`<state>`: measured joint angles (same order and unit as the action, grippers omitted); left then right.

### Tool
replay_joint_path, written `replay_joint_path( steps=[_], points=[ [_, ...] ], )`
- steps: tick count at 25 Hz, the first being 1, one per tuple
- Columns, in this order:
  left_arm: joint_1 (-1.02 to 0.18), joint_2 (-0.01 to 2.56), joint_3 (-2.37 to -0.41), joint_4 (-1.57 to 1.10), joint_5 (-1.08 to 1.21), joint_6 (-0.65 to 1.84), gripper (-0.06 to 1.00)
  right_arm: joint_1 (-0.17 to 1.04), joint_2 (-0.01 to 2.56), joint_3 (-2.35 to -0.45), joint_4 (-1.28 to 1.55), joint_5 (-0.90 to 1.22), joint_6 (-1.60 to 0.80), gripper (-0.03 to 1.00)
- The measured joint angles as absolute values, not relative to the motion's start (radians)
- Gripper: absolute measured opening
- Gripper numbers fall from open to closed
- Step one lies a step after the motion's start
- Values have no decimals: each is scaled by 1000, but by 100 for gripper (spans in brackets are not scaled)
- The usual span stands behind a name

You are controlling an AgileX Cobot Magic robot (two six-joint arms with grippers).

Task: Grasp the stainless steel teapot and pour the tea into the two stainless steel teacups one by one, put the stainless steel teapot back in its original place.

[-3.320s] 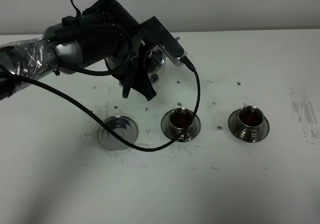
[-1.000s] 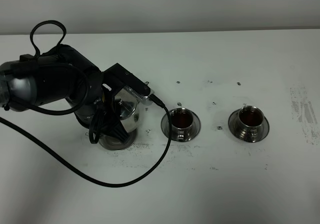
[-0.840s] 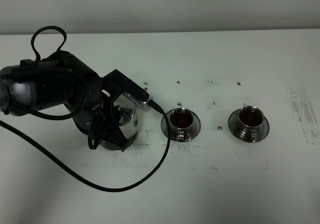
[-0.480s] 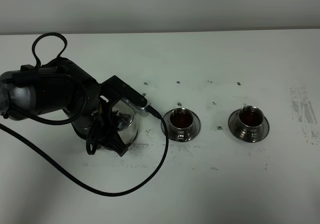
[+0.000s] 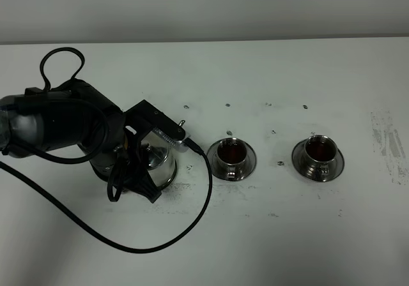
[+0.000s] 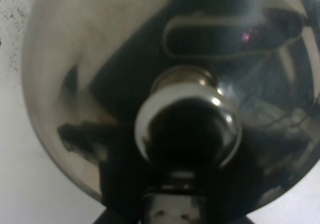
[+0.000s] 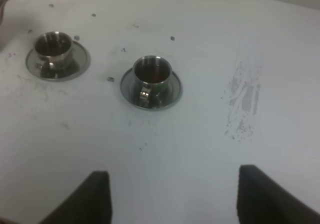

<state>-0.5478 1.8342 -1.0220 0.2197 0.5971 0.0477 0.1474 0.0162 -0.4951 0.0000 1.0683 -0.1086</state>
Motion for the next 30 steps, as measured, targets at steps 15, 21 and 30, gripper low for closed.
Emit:
replay_joint_path(
  steps=[15,21,30],
  points=[
    [-543,1833,-1011,222,545,28,17,147,16,-495,0,1068,-109,52],
    [-542,1833,-1011,221,533,26,27,147,16,-495,0,1068,-109,52],
    [-542,1833,-1011,196,533,24,43,147,16,-495,0,1068,-109,52]
  ],
)
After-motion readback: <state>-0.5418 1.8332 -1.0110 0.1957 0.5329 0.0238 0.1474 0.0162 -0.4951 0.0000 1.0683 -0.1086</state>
